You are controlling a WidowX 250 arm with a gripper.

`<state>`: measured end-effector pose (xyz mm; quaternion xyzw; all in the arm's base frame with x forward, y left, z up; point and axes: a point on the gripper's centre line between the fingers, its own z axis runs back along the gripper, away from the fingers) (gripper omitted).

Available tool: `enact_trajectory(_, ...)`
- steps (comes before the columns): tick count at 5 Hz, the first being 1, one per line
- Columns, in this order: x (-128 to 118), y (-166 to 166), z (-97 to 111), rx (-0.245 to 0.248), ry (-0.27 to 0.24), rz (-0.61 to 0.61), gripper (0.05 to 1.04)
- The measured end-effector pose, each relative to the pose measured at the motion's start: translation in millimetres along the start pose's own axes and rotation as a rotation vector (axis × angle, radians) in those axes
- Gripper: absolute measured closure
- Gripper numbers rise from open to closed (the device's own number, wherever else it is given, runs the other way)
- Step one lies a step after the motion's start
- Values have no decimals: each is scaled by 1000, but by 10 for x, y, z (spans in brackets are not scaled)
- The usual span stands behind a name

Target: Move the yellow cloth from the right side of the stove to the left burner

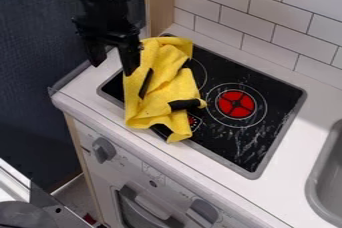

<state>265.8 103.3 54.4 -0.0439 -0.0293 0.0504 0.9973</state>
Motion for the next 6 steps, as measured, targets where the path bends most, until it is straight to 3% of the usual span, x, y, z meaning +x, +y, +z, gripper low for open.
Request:
enact_trajectory(1, 47, -58, 89, 46, 39, 7, 77)
enact_trajectory(2, 225, -393, 148, -2, 5, -79, 79)
enact_trajectory(4, 516, -1309, -114, -133, -80, -268, 79)
enact_trajectory(6, 654, -1980, -355, -161, -42, -411, 79)
